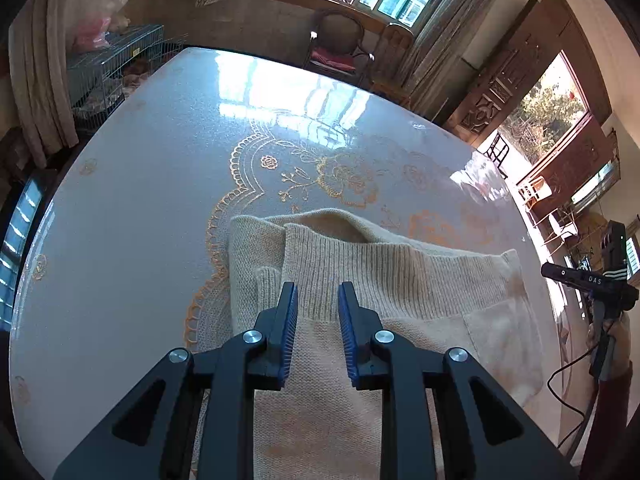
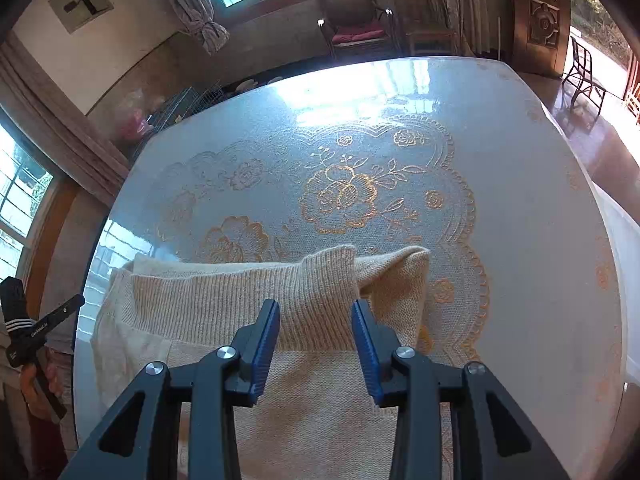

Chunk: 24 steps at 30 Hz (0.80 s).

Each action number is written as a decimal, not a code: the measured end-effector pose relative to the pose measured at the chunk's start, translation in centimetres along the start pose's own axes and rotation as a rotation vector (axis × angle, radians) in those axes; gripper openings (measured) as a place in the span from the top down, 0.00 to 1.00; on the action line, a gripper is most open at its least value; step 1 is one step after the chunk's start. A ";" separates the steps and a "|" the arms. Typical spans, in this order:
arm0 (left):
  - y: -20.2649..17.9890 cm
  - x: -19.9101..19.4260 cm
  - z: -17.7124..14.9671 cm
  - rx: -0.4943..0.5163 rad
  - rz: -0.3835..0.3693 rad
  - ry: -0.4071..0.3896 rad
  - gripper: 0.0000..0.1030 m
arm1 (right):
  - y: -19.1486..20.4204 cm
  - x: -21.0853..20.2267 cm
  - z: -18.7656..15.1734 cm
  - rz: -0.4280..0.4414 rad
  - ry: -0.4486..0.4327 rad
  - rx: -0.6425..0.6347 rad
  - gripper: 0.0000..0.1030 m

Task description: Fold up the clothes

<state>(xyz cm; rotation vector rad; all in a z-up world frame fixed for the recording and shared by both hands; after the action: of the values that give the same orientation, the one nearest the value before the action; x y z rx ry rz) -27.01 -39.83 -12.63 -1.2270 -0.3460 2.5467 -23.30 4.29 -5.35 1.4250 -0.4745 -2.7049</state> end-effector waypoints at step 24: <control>1.5 2.7 -1.5 -0.020 0.044 0.027 0.78 | -2.8 3.7 0.0 -0.222 0.030 -0.204 0.91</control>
<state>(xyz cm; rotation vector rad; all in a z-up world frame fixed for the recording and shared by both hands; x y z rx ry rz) -27.71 -40.14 -15.98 -1.2886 -0.3423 2.5670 -25.09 6.28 -9.10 1.5405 -0.0363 -2.7929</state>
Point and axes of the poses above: each gripper's, at about its wrist camera, not at the fingertips, and x roughly the way its jaws point, y to its left, z to its top, the point moved 6 cm from there along x, roughly the way its jaws point, and after that the axes turned 9 degrees about -y, right-handed, at the moved point
